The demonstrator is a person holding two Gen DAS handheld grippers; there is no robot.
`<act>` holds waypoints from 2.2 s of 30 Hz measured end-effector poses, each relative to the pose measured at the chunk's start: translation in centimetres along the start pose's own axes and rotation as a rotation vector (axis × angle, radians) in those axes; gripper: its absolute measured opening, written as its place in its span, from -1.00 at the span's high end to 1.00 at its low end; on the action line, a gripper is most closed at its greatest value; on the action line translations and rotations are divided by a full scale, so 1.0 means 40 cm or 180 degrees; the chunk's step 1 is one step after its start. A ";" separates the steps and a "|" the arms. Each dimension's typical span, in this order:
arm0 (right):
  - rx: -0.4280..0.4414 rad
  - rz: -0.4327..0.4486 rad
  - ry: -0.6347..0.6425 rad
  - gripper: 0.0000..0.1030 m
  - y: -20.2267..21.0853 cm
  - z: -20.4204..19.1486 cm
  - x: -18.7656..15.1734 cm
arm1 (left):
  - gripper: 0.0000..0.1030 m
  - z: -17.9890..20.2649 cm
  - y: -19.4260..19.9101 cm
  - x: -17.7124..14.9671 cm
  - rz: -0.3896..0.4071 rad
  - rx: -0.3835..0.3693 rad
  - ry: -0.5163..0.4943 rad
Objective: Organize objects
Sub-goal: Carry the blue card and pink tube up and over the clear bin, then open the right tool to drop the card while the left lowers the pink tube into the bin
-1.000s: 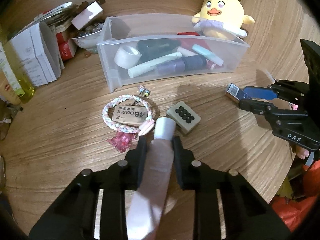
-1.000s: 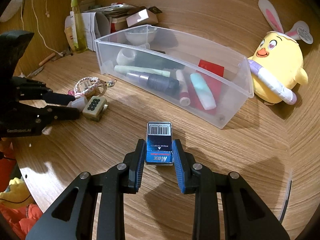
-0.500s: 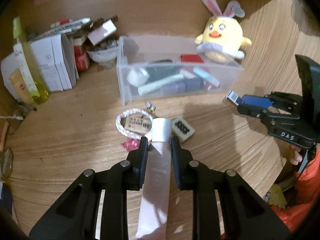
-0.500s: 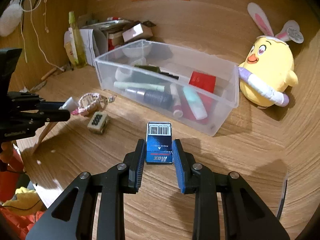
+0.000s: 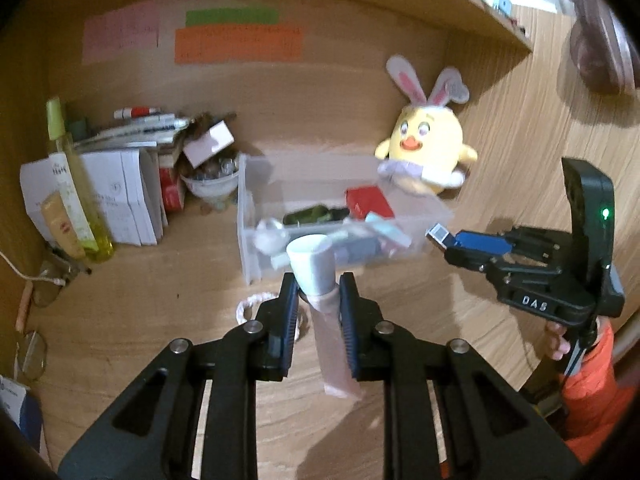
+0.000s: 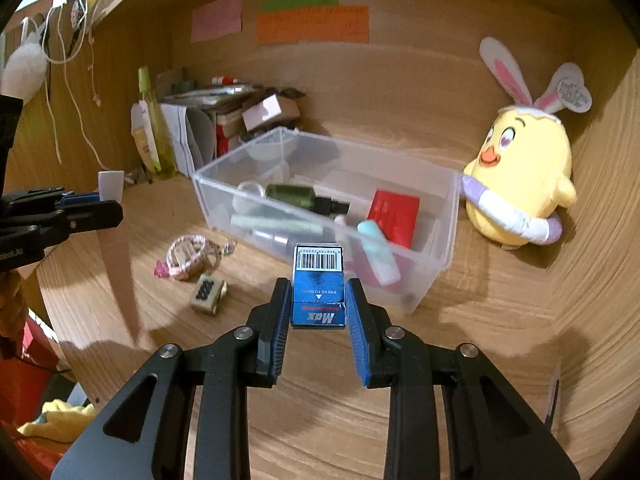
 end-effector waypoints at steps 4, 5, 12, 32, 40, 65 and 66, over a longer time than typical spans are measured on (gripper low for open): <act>-0.0006 0.0087 -0.0027 0.51 0.013 0.006 0.028 | 0.62 0.010 0.012 0.042 0.0161 -0.0006 -0.0018; -0.0007 0.0102 -0.0028 0.51 0.014 0.007 0.033 | 0.62 0.013 0.014 0.052 0.0195 -0.0011 -0.0024; -0.0052 0.0179 -0.0036 0.51 0.017 0.024 0.065 | 0.62 0.030 0.003 0.119 0.0349 -0.0055 -0.0012; -0.0090 0.0312 -0.0033 0.51 -0.006 0.072 0.150 | 0.62 0.069 -0.031 0.267 0.0628 -0.0162 0.0106; -0.0110 0.0317 -0.0004 0.51 -0.033 0.080 0.189 | 0.62 0.062 -0.083 0.305 0.0690 -0.0028 0.0118; -0.0191 -0.0223 -0.0112 0.51 -0.242 0.124 0.143 | 0.62 -0.058 -0.371 0.204 -0.0234 -0.0052 0.0704; -0.0194 -0.0231 -0.0114 0.51 -0.246 0.124 0.143 | 0.62 -0.062 -0.375 0.199 -0.0255 -0.0014 0.0700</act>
Point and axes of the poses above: each gripper's, at about its wrist camera, not at the fingertips, and y roughly against the way its jaws point, z to its right, x to its top, the point moved 8 cm from there along -y, roughly the way its jaws point, and after that the axes turned 1 degree about -x, right-handed, at the moved point
